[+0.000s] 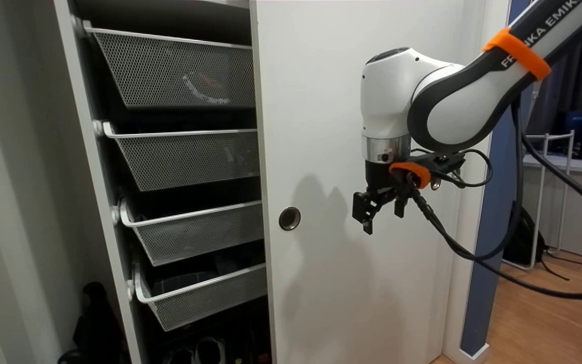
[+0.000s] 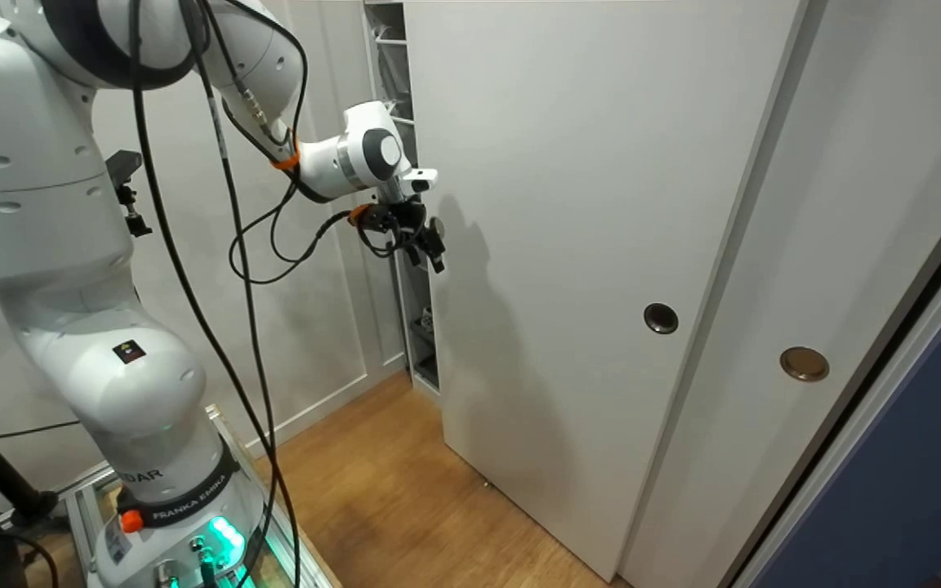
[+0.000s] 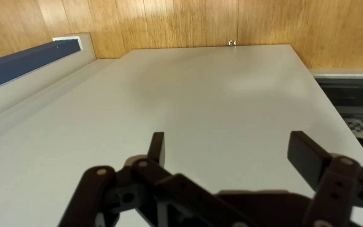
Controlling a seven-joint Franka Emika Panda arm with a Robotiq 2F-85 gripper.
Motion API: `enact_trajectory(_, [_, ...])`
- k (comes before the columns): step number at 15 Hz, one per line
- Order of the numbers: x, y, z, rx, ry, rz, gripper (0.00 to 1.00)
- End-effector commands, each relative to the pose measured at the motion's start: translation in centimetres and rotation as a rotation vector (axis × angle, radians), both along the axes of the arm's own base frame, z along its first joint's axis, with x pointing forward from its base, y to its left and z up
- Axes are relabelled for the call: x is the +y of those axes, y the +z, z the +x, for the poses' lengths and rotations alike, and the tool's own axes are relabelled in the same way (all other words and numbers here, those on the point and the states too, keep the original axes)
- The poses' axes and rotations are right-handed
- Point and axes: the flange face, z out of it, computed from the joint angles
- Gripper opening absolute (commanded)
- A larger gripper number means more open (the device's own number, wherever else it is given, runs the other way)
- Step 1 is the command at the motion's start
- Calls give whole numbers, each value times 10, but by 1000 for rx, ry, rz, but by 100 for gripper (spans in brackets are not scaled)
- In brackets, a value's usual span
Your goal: Slide the white door to the right
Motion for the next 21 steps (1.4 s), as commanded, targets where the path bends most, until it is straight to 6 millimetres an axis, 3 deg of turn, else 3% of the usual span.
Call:
enact_trajectory(1, [47,17,2,-90,-9,38,100])
enact_trajectory(5, [97,31,1,-198,-42,58,100])
enact_trajectory(9, [131,40,10,-340,-63,35,100])
enact_trajectory(21, [184,25,62,-605,-46,62,100])
